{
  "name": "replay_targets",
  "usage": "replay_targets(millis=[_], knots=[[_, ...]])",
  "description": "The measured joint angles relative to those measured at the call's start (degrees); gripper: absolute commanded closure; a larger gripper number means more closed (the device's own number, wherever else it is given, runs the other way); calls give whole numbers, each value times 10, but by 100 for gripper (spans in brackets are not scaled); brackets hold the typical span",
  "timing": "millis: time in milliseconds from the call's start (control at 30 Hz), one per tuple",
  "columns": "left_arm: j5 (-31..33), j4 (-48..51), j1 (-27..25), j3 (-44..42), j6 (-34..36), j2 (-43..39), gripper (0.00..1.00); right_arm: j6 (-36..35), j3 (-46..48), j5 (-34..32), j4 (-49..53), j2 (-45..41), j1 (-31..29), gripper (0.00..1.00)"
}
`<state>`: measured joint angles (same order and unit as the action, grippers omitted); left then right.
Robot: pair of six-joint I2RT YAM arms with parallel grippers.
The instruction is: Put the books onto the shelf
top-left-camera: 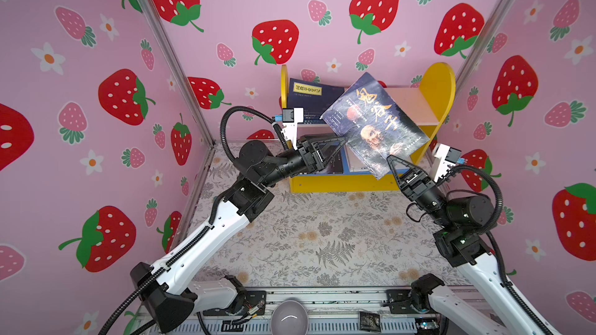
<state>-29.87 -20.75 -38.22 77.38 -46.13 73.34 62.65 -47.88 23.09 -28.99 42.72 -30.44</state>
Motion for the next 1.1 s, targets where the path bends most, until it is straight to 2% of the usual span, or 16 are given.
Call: replay_targets(millis=[167, 233, 433, 667, 833, 967, 1000, 1100], knots=[[-11, 0, 9, 0, -4, 24, 20, 20, -4, 29, 12, 7, 5, 86], [-12, -4, 13, 0, -7, 23, 25, 23, -6, 40, 15, 7, 5, 87], [-13, -61, 34, -10, -43, 20, 56, 32, -17, 57, 16, 10, 6, 86], [-20, -134, 43, -50, -120, 20, 100, 47, -6, 63, 14, 24, 13, 83], [-16, -183, 42, -106, -153, 9, 100, 63, 38, 48, -17, 19, 15, 72], [17, -182, 33, -233, -168, -37, 100, 82, 146, 17, -26, -13, 15, 52], [30, -173, 29, -266, -170, -50, 100, 87, 176, 9, -24, -23, 15, 49], [86, -125, 3, -338, -166, -90, 100, 106, 251, -17, -12, -51, 15, 32]])
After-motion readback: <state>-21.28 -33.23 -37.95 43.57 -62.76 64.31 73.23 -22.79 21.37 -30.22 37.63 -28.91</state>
